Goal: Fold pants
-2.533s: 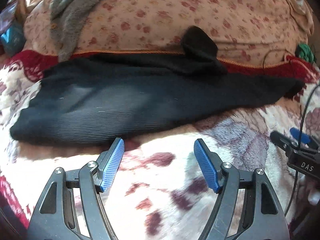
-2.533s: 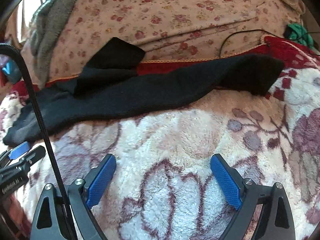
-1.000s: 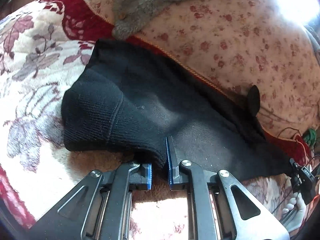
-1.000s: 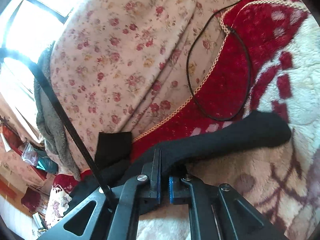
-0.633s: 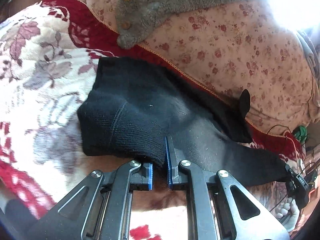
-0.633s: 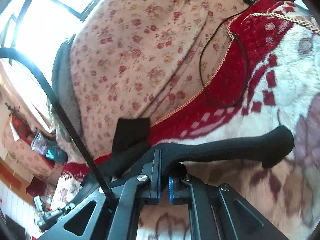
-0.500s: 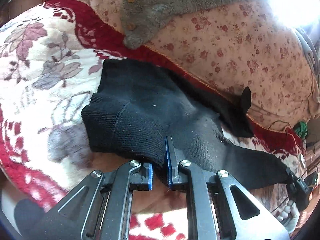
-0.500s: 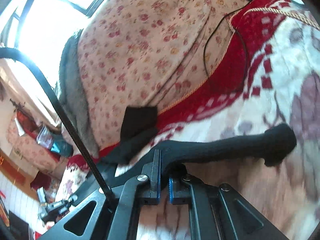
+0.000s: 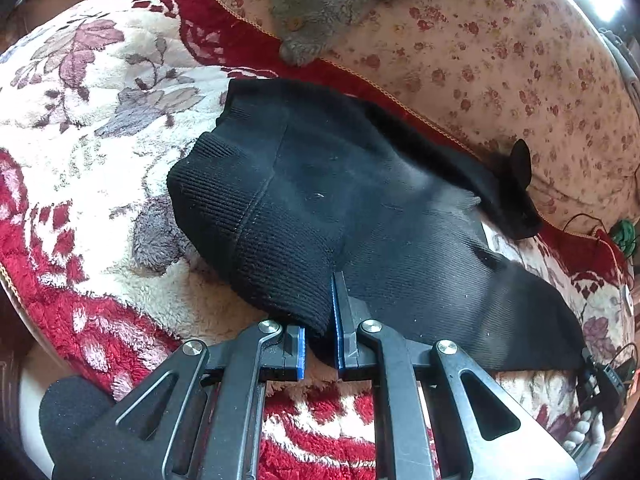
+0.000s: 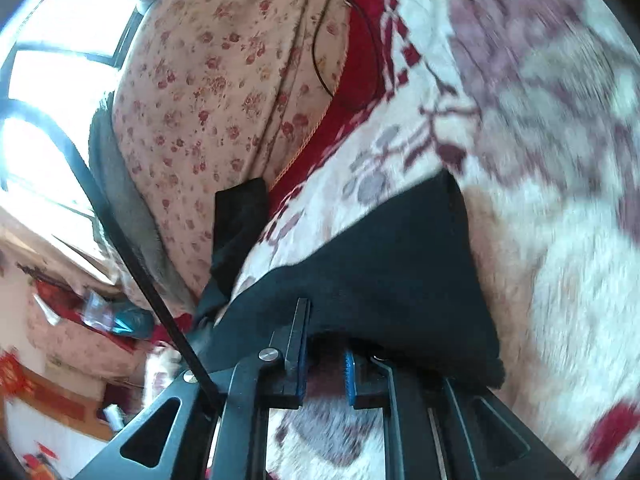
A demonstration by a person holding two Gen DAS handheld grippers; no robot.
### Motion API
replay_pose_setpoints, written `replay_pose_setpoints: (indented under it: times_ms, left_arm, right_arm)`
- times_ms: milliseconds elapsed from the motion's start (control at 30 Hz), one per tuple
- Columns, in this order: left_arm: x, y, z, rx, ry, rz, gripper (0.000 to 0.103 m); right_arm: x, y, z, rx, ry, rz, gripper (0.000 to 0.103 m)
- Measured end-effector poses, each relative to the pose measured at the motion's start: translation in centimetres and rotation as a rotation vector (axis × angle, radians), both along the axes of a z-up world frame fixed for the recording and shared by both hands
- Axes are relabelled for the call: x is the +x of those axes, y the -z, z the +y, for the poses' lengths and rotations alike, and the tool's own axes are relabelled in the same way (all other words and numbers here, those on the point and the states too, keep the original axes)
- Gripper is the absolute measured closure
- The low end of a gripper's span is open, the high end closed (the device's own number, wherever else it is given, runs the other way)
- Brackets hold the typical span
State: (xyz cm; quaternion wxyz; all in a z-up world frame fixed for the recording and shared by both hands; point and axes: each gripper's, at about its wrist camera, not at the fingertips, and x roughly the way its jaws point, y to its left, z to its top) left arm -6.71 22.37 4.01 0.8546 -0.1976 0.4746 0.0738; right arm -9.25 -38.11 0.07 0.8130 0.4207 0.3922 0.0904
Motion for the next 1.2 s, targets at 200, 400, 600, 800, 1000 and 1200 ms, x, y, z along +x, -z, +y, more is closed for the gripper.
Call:
replay_pose_setpoints:
  times_ms: [200,400,600,800,1000,1200]
  left_arm:
    - [-0.4,-1.0,0.5,-0.027,0.010,-0.038,0.093]
    - [-0.5,-0.7,-0.3,0.002,0.040,-0.024,0.093]
    - [-1.3,-0.9,0.2,-0.003,0.034,-0.025,0.087]
    - [-2.2,-1.5,0.2,0.029,0.032,-0.022,0.087]
    - [-3.3,-4.1,-1.1,0.121,0.055,-0.058,0.087]
    - [-3.2,-6.5,-1.5,0.133,0.064,-0.114,0.086]
  right_arm:
    - [0.5,-2.5,0.0,-0.142,-0.012,-0.083,0.097]
    - [0.2,-3.3,-1.2,-0.248,0.000,-0.039,0.097]
    - [-0.9,-1.5,-4.5,-0.145,0.115,0.026,0.084]
    - [-0.8,-1.7,-6.3,-0.269,0.150,0.107,0.084]
    - [-1.5,-5.1,-5.6,-0.398,0.170,0.064,0.084]
    - [0.7,-8.3,-1.9,-0.365,0.060,-0.042,0.077]
